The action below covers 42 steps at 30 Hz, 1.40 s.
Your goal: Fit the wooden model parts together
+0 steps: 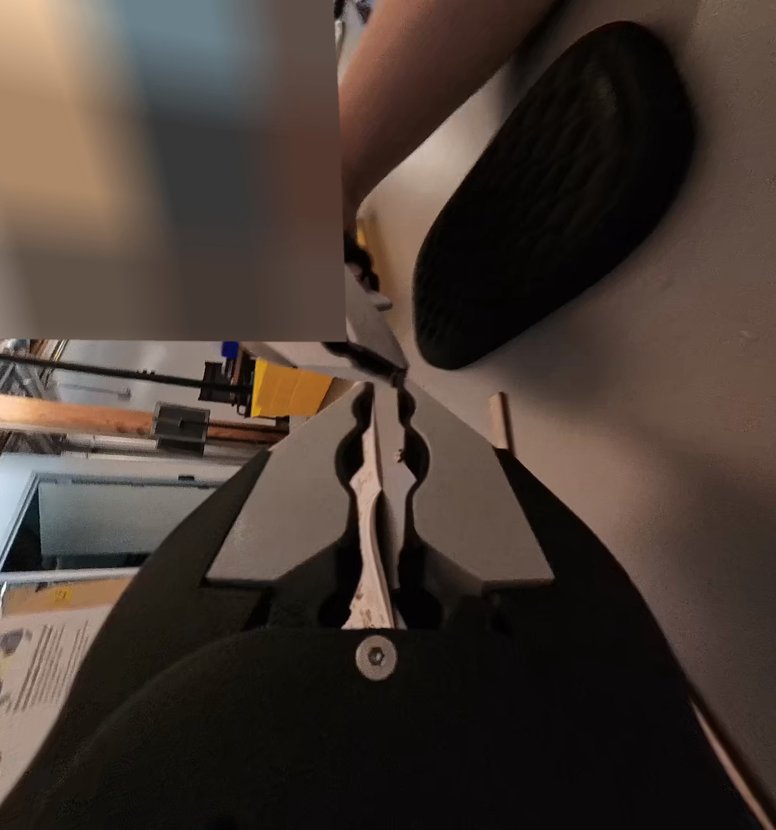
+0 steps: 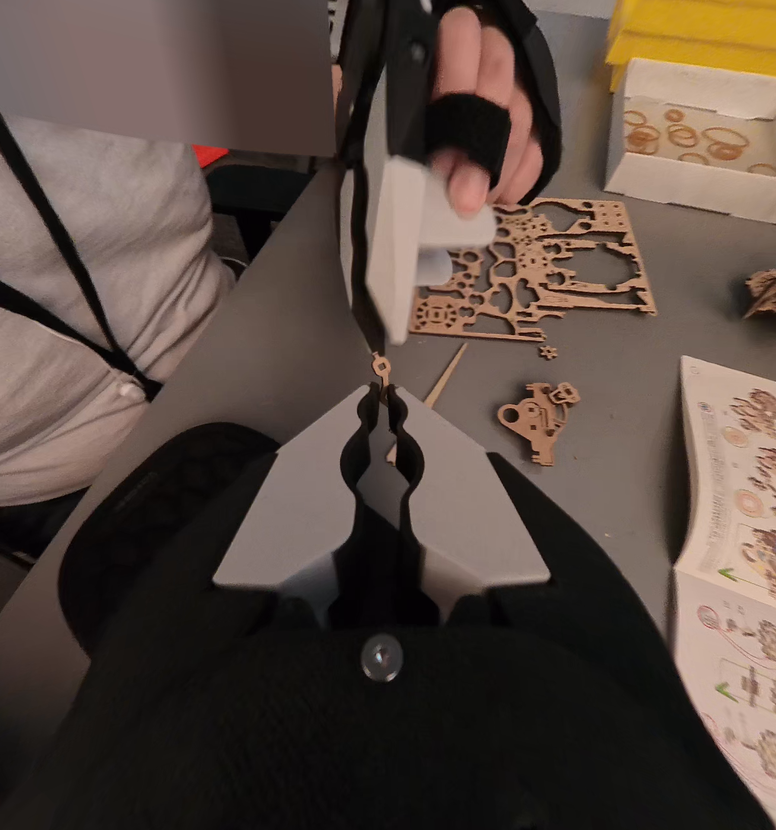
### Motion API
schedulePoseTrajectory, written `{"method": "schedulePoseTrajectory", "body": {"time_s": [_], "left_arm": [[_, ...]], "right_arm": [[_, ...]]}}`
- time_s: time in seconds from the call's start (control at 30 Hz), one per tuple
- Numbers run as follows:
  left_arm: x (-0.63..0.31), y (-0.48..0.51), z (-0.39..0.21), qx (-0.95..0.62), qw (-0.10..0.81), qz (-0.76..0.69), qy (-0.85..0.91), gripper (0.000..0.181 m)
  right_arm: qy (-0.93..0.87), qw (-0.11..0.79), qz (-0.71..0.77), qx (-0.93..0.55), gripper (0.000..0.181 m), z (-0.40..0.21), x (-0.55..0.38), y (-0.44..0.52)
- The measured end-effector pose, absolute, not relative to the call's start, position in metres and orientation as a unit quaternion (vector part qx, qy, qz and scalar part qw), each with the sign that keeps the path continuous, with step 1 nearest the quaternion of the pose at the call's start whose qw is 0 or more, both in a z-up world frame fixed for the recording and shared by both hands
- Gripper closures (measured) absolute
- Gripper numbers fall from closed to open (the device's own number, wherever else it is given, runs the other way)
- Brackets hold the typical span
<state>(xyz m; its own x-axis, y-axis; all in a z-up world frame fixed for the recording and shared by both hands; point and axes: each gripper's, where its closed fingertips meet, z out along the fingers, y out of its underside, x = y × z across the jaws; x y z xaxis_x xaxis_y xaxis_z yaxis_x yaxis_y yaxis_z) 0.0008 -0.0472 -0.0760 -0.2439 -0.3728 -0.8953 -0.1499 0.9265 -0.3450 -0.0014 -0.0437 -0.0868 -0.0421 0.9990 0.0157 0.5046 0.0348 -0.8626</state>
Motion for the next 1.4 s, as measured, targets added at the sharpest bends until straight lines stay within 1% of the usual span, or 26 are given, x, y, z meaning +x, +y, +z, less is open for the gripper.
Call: {"method": "schedulePoseTrajectory", "body": {"time_s": [0.03, 0.07, 0.17, 0.2, 0.3, 0.37, 0.43, 0.47, 0.53, 0.63, 0.7, 0.8, 0.83, 0.9, 1.0, 1.07, 1.4], "left_arm": [[-0.001, -0.038, -0.066, -0.187, 0.606, -0.098, 0.767, 0.165], [-0.004, -0.028, -0.057, -0.207, 0.614, -0.106, 0.754, 0.164], [-0.019, 0.014, -0.038, -0.299, 0.618, -0.150, 0.711, 0.166], [-0.024, 0.031, -0.037, -0.346, 0.606, -0.168, 0.696, 0.172], [-0.035, 0.068, -0.048, -0.495, 0.521, -0.267, 0.642, 0.178], [-0.036, 0.071, -0.051, -0.561, 0.440, -0.370, 0.596, 0.177], [-0.035, 0.067, -0.054, -0.604, 0.349, -0.455, 0.553, 0.167], [-0.034, 0.063, -0.054, -0.610, 0.317, -0.487, 0.538, 0.167], [-0.034, 0.064, -0.065, -0.633, 0.281, -0.495, 0.524, 0.159], [-0.038, 0.061, -0.098, -0.679, 0.213, -0.456, 0.534, 0.162], [-0.039, 0.054, -0.112, -0.699, 0.157, -0.462, 0.523, 0.172], [-0.039, 0.045, -0.124, -0.713, 0.098, -0.468, 0.513, 0.170], [-0.038, 0.042, -0.126, -0.714, 0.085, -0.469, 0.513, 0.167], [-0.035, 0.039, -0.127, -0.713, 0.075, -0.475, 0.510, 0.166], [-0.029, 0.037, -0.129, -0.712, 0.085, -0.474, 0.511, 0.169], [-0.028, 0.035, -0.128, -0.707, 0.089, -0.473, 0.518, 0.177], [-0.026, 0.041, -0.126, -0.722, 0.070, -0.507, 0.466, 0.181]], "right_arm": [[-0.626, 0.362, 0.336, -0.604, 0.181, -0.087, 0.000, -0.037], [-0.619, 0.380, 0.304, -0.616, 0.181, -0.087, 0.002, -0.026], [-0.576, 0.446, 0.196, -0.656, 0.181, -0.084, 0.006, 0.014], [-0.567, 0.458, 0.174, -0.662, 0.181, -0.084, 0.003, 0.020], [-0.576, 0.466, 0.100, -0.664, 0.181, -0.096, -0.010, 0.030], [-0.579, 0.471, 0.025, -0.664, 0.181, -0.105, -0.011, 0.040], [-0.587, 0.460, 0.006, -0.667, 0.181, -0.117, -0.017, 0.041], [-0.584, 0.456, 0.005, -0.671, 0.180, -0.123, -0.021, 0.042], [-0.584, 0.457, 0.001, -0.670, 0.180, -0.130, -0.025, 0.044], [-0.576, 0.472, -0.005, -0.668, 0.181, -0.128, -0.026, 0.050], [-0.568, 0.482, 0.004, -0.667, 0.181, -0.125, -0.028, 0.051], [-0.558, 0.487, 0.006, -0.673, 0.181, -0.124, -0.027, 0.053], [-0.552, 0.487, 0.007, -0.676, 0.181, -0.123, -0.027, 0.053], [-0.547, 0.485, 0.016, -0.683, 0.181, -0.123, -0.029, 0.053], [-0.541, 0.486, 0.015, -0.687, 0.181, -0.122, -0.029, 0.053], [-0.537, 0.485, 0.012, -0.690, 0.181, -0.122, -0.028, 0.054], [-0.542, 0.484, -0.013, -0.687, 0.180, -0.119, -0.027, 0.053]]}}
